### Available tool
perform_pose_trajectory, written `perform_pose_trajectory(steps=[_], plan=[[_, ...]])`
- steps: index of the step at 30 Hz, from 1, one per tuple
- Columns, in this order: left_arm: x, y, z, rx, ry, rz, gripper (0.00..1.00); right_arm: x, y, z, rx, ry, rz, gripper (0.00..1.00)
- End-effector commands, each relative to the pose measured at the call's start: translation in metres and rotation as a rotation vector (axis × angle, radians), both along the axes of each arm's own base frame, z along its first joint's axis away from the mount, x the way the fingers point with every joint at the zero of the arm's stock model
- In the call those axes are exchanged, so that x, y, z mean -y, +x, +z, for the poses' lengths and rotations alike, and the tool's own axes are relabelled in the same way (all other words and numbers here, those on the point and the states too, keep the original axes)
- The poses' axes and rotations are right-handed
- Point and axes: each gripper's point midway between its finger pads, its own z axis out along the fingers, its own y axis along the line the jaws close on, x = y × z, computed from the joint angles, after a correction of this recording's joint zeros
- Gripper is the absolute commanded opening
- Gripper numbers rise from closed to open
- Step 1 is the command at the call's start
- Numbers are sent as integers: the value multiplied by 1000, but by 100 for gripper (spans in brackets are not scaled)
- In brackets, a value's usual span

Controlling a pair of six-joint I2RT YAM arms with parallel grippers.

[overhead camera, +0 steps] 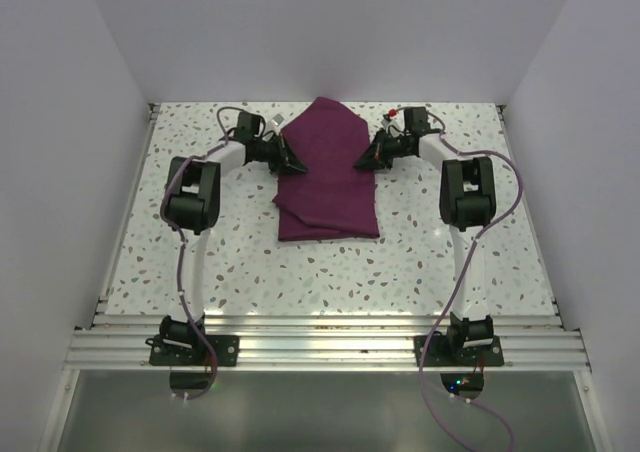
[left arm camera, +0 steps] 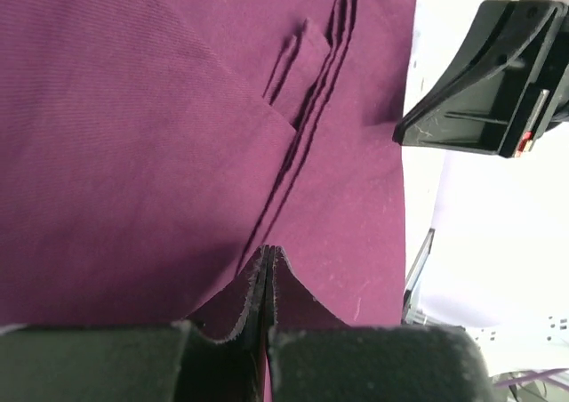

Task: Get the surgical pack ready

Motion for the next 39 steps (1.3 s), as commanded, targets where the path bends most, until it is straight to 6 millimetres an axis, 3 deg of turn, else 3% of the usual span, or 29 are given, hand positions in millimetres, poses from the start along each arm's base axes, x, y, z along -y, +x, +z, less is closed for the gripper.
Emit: perform_pose_trajectory(steps=[1,2,9,12,15,17,20,21,23,24,27,28,29,31,35,37,39], plan=[[-15,11,55,132,0,33,0,4,10,49,88,10,-24,0],[-19,13,53,132,-3,39,0,3,8,44,76,8,-22,0],[-39,6,-15,-2,33,81,0,14,1,-25,-29,-43,-44,0],[-44,7,-36,-34,44,84,0,19,0,-49,-75,-61,-48,0],[-46,10,-32,-29,69,72,0,19,5,-45,-61,-70,-47,0],[-48,15,-18,-1,68,78,0,17,14,-26,-26,-58,-49,0],[-48,31,32,99,45,92,0,14,25,14,45,-32,-55,0],[-46,33,42,117,35,93,0,14,28,34,83,-22,-60,0],[-45,40,65,168,13,108,0,12,29,50,120,-6,-58,0],[-46,41,66,175,10,112,0,12,29,56,132,-3,-60,0],[-48,42,51,148,15,121,0,18,22,35,88,-23,-70,0],[-48,41,45,139,8,120,0,22,15,16,39,-27,-75,0],[-48,36,27,91,0,128,0,25,12,6,23,-33,-73,0],[-49,32,10,67,0,133,0,30,1,-24,-19,-72,-70,0],[-61,25,-37,-18,55,158,0,43,-7,-65,-85,-153,-87,0],[-66,30,-40,-18,60,171,0,43,0,-64,-69,-159,-92,0],[-69,36,-32,5,57,180,0,42,12,-50,-29,-145,-112,0]])
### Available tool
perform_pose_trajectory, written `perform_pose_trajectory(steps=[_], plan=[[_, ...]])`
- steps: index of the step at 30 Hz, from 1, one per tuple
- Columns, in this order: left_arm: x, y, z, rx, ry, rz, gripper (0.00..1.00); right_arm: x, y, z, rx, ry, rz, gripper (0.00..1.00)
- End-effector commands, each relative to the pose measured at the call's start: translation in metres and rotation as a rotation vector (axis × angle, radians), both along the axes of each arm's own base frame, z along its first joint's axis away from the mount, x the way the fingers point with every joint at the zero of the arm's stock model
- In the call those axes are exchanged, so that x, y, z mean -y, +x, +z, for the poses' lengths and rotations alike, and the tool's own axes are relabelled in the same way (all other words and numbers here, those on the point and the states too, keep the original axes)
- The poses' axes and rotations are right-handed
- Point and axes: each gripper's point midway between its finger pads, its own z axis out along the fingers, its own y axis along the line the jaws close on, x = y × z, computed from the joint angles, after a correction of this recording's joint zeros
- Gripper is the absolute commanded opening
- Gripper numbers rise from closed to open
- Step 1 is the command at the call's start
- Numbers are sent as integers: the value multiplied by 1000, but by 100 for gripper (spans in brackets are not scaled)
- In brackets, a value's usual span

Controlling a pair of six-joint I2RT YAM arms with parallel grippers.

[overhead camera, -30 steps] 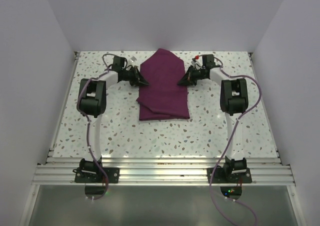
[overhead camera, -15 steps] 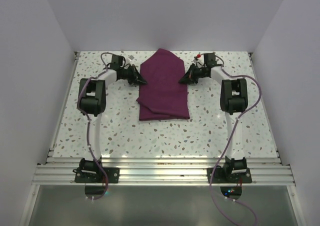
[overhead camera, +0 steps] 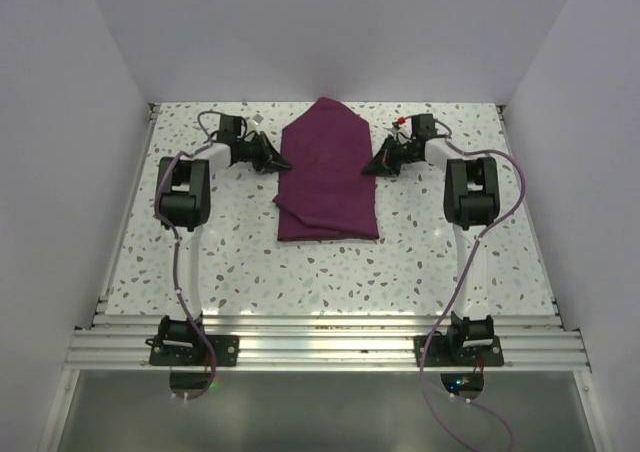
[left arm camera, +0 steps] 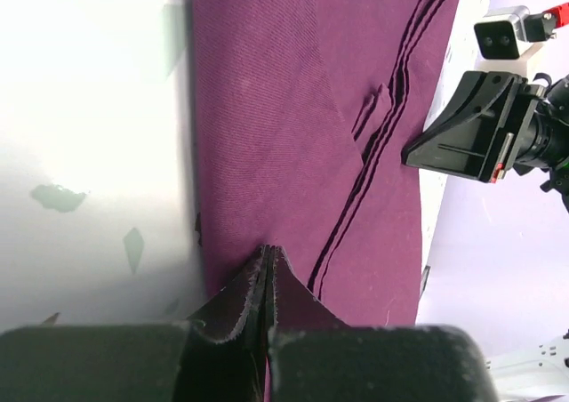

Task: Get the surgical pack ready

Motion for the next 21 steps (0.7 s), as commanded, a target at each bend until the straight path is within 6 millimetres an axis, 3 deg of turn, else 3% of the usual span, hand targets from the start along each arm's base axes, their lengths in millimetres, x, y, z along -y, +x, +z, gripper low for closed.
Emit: perform_pose_trajectory(steps=[1,4,5,6,7,9,10,13,15,17,21], plan=[[-17,18,-8,43,45,52,0,12,23,-9,67,-92,-43,1],[-15,40,40,196,8,63,0,10,51,37,203,-71,-78,7],[-15,45,58,231,-3,79,1,12,61,48,248,-82,-96,20],[-16,54,72,289,-4,97,7,12,67,60,281,-85,-106,24],[-17,61,89,355,-6,111,23,14,78,73,327,-92,-121,29],[-19,70,101,410,-12,144,31,19,91,75,354,-119,-153,39],[-20,76,107,437,-13,159,41,21,101,85,388,-123,-166,44],[-22,91,103,444,-20,194,60,27,122,76,386,-142,-202,65],[-26,107,93,435,-7,227,64,28,128,65,372,-142,-210,77],[-26,115,86,463,13,241,68,29,137,53,378,-140,-216,84],[-27,129,80,545,127,294,83,26,144,28,361,-128,-229,86]])
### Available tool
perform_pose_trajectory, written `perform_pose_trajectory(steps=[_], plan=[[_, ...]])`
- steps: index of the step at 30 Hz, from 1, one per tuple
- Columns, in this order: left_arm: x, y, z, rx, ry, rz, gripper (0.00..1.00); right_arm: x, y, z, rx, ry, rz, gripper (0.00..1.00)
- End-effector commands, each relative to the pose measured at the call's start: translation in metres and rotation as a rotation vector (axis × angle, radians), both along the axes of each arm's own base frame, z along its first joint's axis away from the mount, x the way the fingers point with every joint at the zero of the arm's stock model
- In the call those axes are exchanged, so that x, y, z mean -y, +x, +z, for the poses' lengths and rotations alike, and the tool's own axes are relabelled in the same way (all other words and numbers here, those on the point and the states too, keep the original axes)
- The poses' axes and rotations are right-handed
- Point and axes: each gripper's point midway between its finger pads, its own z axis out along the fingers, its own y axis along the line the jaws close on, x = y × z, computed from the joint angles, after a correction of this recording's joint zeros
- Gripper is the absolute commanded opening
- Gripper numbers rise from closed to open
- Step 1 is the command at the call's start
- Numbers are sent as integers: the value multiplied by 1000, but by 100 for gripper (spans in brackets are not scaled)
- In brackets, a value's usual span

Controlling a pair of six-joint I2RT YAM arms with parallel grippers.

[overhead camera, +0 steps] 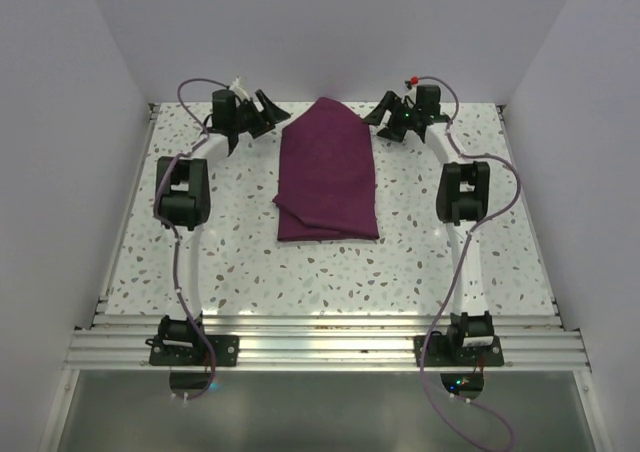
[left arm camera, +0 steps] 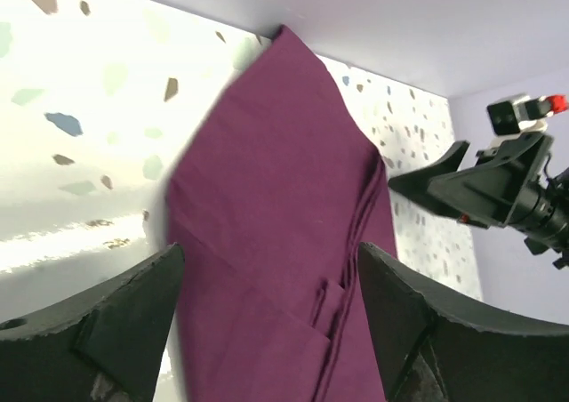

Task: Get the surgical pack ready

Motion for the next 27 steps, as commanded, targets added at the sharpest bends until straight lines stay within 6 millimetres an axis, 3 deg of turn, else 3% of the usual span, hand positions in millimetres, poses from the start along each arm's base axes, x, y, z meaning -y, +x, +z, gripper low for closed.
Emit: perform_pose_trajectory(steps=[1,6,12,19,22,27], plan=[[-4,26,0,116,89,83,83,3,5,-41,-55,1,-36,86],[-2,35,-26,81,98,136,82,0,9,-62,-81,28,-40,83],[15,40,-56,18,71,138,77,-8,8,-87,-140,48,-55,76],[12,38,-67,-15,54,157,71,-30,-3,-108,-198,29,-40,68],[8,38,-72,-29,53,161,67,-27,-8,-118,-223,11,-56,66],[11,31,-83,-64,20,128,51,-23,-8,-122,-225,-22,-62,61]])
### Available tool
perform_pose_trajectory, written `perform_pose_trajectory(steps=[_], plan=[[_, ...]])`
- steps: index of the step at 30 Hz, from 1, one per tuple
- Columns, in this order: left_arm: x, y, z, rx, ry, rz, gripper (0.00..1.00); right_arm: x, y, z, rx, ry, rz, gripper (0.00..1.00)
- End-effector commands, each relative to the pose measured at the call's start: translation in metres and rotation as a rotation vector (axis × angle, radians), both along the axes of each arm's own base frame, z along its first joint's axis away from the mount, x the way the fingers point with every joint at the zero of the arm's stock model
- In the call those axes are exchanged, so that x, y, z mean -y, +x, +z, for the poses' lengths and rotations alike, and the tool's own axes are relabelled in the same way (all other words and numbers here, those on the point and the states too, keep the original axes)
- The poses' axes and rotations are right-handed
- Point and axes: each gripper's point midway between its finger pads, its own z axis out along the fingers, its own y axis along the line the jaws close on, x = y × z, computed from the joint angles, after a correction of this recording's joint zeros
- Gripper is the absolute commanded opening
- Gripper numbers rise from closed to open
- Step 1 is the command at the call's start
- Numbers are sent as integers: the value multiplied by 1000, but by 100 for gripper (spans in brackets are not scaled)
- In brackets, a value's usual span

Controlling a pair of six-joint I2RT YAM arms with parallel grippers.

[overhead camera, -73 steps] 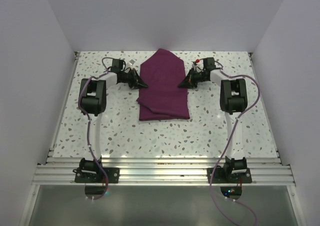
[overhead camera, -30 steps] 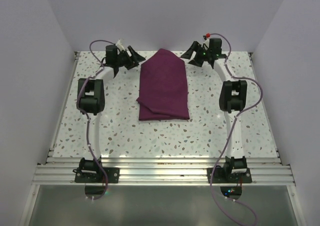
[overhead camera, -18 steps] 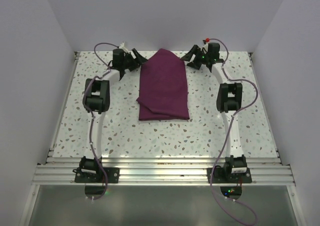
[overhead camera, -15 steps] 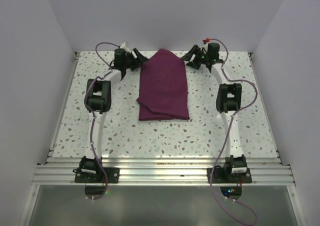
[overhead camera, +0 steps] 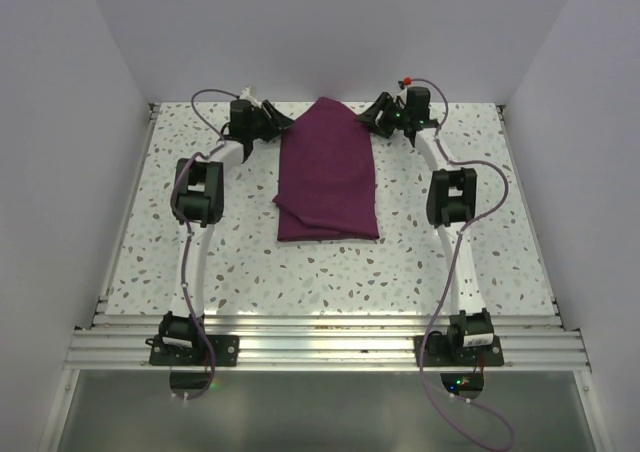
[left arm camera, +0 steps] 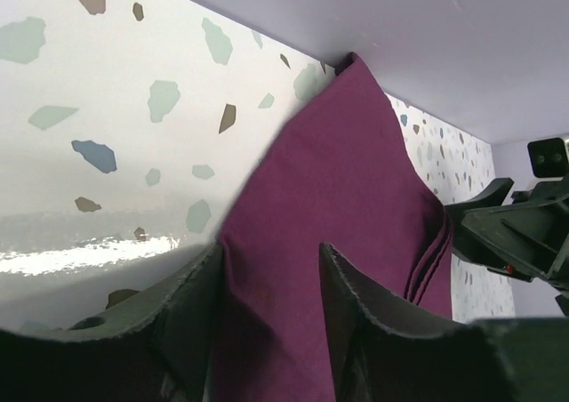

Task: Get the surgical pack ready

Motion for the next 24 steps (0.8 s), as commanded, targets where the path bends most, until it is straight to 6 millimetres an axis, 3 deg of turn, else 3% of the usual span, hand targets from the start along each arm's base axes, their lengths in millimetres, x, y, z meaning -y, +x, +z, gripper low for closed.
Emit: perform_pose_trajectory(steps=[1,5,7,8,10,11,14,19,21,22,24], plan=[[-6,-6,-30,-68,-18,-7,49,6,-33,-93,-246,-96,-36,60],[-6,-7,-28,-64,-59,-27,33,7,-27,-88,-234,-85,-53,46],[-7,-2,-22,-56,-76,-32,26,6,-21,-80,-210,-66,-59,33],[-7,-2,-19,-50,-87,-38,15,3,-19,-72,-203,-49,-57,26],[-9,2,-7,-39,-128,-37,4,0,-15,-61,-185,-23,-54,6],[-7,5,3,-22,-145,-46,0,-2,-13,-52,-169,-12,-51,1],[-6,8,30,5,-172,-59,0,-4,-12,-32,-158,20,-42,0],[-3,-2,73,38,-186,-85,0,-8,-17,27,-131,64,-28,0],[1,-17,88,33,-193,-110,0,-12,-26,32,-166,82,-18,0],[4,-24,91,30,-190,-120,0,-13,-30,55,-150,98,-3,0],[7,-43,104,32,-182,-147,0,-15,-41,62,-177,99,3,0]])
